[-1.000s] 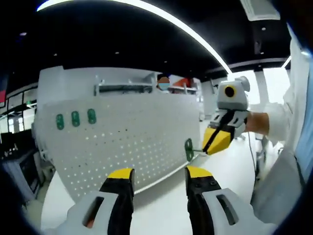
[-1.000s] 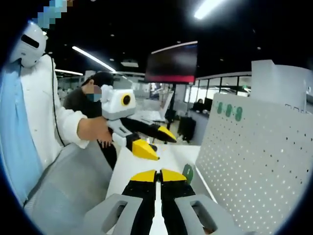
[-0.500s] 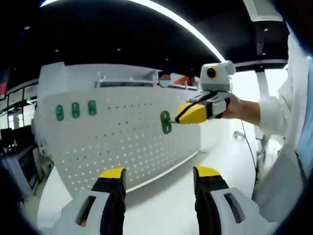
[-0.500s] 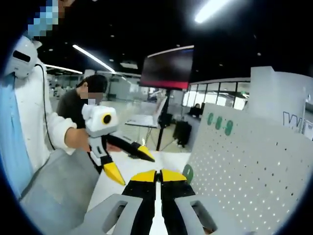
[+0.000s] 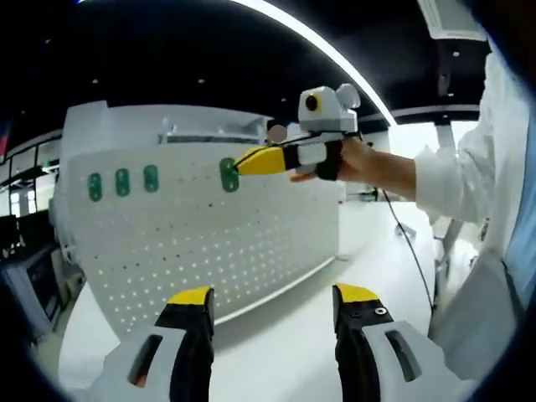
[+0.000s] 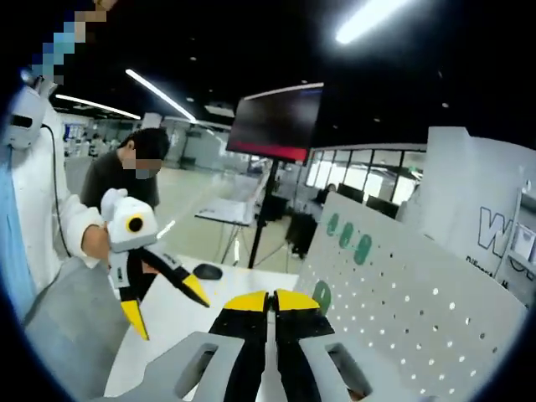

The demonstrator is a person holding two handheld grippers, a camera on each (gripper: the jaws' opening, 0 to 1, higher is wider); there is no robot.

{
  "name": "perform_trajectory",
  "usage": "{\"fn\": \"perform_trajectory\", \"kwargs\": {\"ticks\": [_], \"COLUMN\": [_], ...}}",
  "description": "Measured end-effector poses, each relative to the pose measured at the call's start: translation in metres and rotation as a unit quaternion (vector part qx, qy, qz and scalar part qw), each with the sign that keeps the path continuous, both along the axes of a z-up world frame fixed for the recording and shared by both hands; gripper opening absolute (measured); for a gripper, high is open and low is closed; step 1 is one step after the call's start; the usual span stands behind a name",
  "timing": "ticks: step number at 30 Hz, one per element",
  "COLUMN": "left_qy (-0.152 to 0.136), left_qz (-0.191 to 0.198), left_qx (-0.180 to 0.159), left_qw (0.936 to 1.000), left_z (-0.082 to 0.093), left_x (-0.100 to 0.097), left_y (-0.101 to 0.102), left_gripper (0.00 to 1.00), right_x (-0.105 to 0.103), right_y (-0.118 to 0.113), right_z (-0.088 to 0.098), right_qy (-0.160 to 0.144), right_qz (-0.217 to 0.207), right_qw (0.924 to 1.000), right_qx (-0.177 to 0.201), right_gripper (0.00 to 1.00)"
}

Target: Insert the hook assembly into the mounting plate slot until the hook locks in place.

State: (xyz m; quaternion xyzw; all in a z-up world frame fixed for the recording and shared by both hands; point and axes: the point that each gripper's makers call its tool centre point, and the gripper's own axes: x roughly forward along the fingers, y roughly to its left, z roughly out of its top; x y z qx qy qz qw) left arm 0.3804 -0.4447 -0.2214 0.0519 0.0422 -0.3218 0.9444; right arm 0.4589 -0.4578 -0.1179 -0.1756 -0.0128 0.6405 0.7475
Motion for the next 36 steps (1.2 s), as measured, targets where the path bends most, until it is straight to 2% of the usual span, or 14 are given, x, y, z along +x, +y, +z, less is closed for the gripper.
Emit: {"fn": "perform_trajectory", "kwargs": {"ticks": [9,21,26,36], "left_qy": [0.005,0.015,0.023,0.03], "left_qz": [0.004,-0.003,-0.007,-0.009], "left_qx": [-0.008,-0.006,-0.004,-0.006], "left_qw": [1.0,0.9999,0.9997,0.9995], "left_z": [-0.003,-0.008,-0.013,-0.016], "left_x": [0.002,0.002,0.003,0.004], "left_y": [0.008,0.001,-0.001,-0.002], "left_gripper": [0.58,0.58,0.58,0.56], "right_x": [0.022,0.054,0.068,0.08], "right_y": [0.013,0.03,0.031,0.032], "right_z": [0.01,0.025,0.025,0.026], "right_qy": [-0.002,-0.002,0.002,0.003], "right_qz": [-0.005,-0.002,-0.007,-0.009], "right_qw": [1.0,0.9998,0.9995,0.9992], "right_qx": [0.007,0.021,0.029,0.039], "right_gripper": [0.0,0.0,0.0,0.0]}}
